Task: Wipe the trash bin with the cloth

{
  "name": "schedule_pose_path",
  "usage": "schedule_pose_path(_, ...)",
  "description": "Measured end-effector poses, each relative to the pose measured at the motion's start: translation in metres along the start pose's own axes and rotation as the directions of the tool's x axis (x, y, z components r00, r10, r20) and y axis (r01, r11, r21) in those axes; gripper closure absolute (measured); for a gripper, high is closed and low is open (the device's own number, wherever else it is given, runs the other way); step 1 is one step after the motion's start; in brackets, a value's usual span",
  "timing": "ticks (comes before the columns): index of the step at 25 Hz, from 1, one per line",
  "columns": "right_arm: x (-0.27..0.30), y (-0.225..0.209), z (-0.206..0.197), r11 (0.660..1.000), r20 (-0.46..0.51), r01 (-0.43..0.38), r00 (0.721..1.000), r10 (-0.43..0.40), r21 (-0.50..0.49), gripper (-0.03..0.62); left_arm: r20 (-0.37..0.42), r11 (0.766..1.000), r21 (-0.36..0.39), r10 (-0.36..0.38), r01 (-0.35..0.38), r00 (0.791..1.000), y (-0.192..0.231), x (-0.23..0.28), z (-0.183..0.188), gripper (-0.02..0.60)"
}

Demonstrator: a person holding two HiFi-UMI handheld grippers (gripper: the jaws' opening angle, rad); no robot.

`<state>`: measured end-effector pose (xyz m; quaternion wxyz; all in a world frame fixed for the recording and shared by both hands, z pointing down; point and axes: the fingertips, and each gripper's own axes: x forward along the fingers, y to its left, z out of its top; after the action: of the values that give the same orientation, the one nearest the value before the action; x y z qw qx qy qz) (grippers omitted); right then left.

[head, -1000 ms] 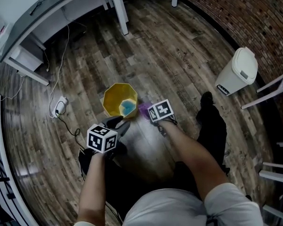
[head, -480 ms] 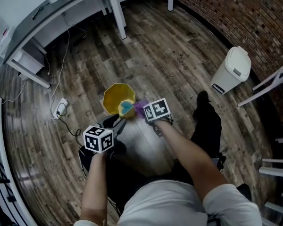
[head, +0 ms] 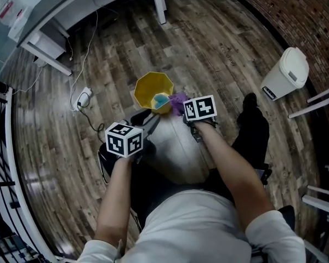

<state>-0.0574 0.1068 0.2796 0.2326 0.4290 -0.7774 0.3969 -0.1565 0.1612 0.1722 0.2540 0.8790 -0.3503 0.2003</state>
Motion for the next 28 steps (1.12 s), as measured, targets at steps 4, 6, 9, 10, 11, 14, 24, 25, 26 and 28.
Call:
schedule_pose_path(4, -0.006, 0.007, -0.001, 1.000, 0.020, -0.009, 1.000, 0.009, 0.020, 0.431, 0.007, 1.000, -0.007, 0.003, -0.003, 1.000, -0.002, -0.009, -0.001, 0.428)
schedule_pose_path(6, -0.009, 0.010, -0.004, 1.000, 0.028, -0.011, 1.000, 0.010, 0.029, 0.432, 0.011, 1.000, -0.010, 0.002, -0.002, 1.000, -0.004, -0.013, -0.002, 0.428)
schedule_pose_path(9, -0.016, 0.011, -0.008, 0.999, 0.038, -0.011, 0.999, 0.010, 0.041, 0.432, 0.021, 1.000, -0.017, -0.003, 0.003, 1.000, -0.008, -0.016, -0.004, 0.428)
schedule_pose_path(10, -0.018, 0.012, -0.010, 0.999, 0.043, -0.010, 0.999, 0.008, 0.045, 0.431, 0.024, 1.000, -0.020, -0.005, 0.005, 1.000, -0.010, -0.017, -0.005, 0.428)
schedule_pose_path(11, -0.021, 0.012, -0.010, 0.999, 0.053, -0.008, 0.999, 0.005, 0.048, 0.431, 0.030, 1.000, -0.023, -0.007, 0.007, 1.000, -0.012, -0.019, -0.005, 0.428)
schedule_pose_path(14, -0.031, 0.019, -0.006, 0.999, 0.096, -0.004, 0.995, 0.000, 0.045, 0.431, 0.055, 0.999, -0.032, -0.006, 0.008, 0.998, -0.014, -0.026, -0.002, 0.428)
schedule_pose_path(24, -0.073, 0.062, 0.008, 0.997, 0.214, -0.067, 0.974, 0.073, -0.033, 0.431, 0.110, 0.999, -0.043, -0.016, 0.021, 0.994, -0.036, -0.042, 0.007, 0.428)
schedule_pose_path(25, -0.077, 0.066, 0.009, 0.997, 0.221, -0.072, 0.972, 0.078, -0.034, 0.431, 0.118, 0.999, -0.044, -0.018, 0.023, 0.993, -0.038, -0.044, 0.009, 0.428)
schedule_pose_path(26, -0.080, 0.069, 0.009, 0.996, 0.227, -0.077, 0.970, 0.083, -0.035, 0.432, 0.127, 0.999, -0.045, -0.020, 0.026, 0.992, -0.041, -0.045, 0.011, 0.428)
schedule_pose_path(28, -0.088, 0.075, 0.010, 0.995, 0.243, -0.091, 0.965, 0.098, -0.041, 0.431, 0.151, 0.999, -0.043, -0.026, 0.033, 0.988, -0.047, -0.048, 0.019, 0.428)
